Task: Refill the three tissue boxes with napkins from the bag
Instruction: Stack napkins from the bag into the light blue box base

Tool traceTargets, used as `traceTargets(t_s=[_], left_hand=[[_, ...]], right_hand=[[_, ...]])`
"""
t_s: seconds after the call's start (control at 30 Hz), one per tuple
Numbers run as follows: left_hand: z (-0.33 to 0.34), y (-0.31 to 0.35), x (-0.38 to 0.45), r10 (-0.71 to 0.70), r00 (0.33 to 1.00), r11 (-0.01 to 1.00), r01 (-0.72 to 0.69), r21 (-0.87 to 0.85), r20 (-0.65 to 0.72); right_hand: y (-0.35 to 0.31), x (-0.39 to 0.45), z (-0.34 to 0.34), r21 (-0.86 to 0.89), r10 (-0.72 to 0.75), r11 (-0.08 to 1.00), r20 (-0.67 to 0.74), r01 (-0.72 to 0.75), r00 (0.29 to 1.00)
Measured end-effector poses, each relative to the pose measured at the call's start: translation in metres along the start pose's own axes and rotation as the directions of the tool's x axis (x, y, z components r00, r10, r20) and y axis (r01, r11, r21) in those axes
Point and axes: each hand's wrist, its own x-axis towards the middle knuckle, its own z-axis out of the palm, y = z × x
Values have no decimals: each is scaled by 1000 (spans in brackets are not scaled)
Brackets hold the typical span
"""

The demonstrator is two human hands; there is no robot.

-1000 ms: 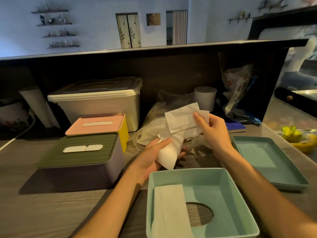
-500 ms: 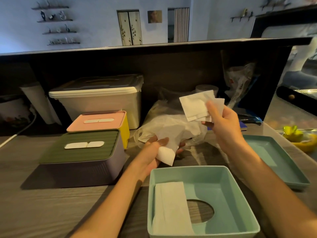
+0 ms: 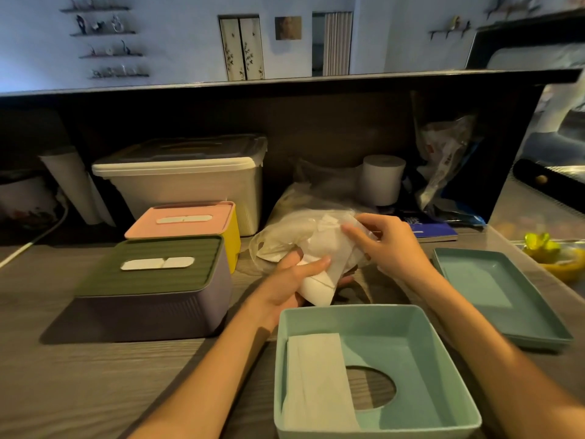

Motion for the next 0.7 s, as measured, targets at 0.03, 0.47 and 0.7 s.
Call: traceTargets(t_s=[0.03, 0.47, 0.7], left_hand=[[0, 0, -1, 5, 1000, 1000, -5, -10, 0], [-3, -1, 5, -26, 999, 994, 23, -106, -27], [5, 3, 1, -43, 999, 998, 42, -36, -30]], right_hand=[[2, 1, -2, -5, 12, 1000, -30, -12, 999], [-26, -2, -15, 466, -1, 884, 30, -13, 1000], [-7, -2, 7, 41, -102, 994, -37, 104, 994]])
